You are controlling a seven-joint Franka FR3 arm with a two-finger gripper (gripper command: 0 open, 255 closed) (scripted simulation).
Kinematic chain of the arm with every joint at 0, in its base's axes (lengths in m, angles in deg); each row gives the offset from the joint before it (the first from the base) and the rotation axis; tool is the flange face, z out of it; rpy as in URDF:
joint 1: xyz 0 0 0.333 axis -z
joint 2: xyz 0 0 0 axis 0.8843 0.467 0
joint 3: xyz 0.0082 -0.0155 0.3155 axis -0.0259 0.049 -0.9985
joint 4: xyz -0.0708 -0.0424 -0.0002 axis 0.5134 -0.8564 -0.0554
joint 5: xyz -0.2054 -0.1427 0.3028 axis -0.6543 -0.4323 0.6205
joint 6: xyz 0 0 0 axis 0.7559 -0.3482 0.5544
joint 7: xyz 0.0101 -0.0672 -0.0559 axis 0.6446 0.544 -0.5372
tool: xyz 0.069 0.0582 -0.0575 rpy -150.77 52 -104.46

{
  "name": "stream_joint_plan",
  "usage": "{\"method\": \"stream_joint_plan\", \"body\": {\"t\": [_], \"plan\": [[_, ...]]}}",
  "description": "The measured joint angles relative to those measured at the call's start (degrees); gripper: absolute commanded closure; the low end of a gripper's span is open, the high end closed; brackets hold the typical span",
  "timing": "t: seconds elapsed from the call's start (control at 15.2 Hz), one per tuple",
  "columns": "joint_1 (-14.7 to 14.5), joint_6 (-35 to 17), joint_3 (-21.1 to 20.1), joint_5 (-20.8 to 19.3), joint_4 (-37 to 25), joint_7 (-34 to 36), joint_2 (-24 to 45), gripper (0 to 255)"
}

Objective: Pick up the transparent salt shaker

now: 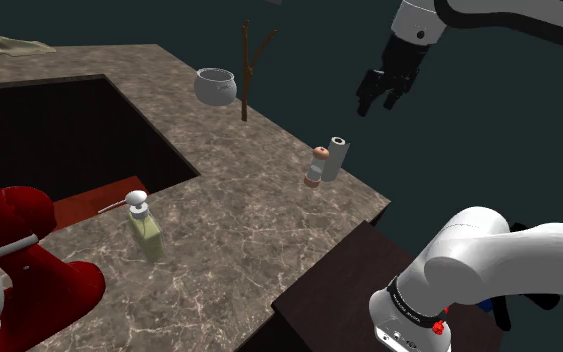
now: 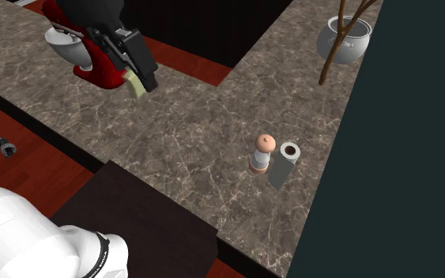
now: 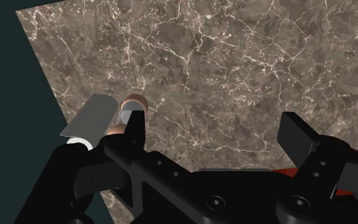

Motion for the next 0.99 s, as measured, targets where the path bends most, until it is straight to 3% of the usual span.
{"method": "stream_joint_plan", "body": {"t": [0.33,0.99], "plan": [[0.58,-5.12,1.73,-0.97,2.41,-0.84,3.01,0],[2.37,-20.6,7.76,-3.05,2.91,-4.25,18.53,0]]}}
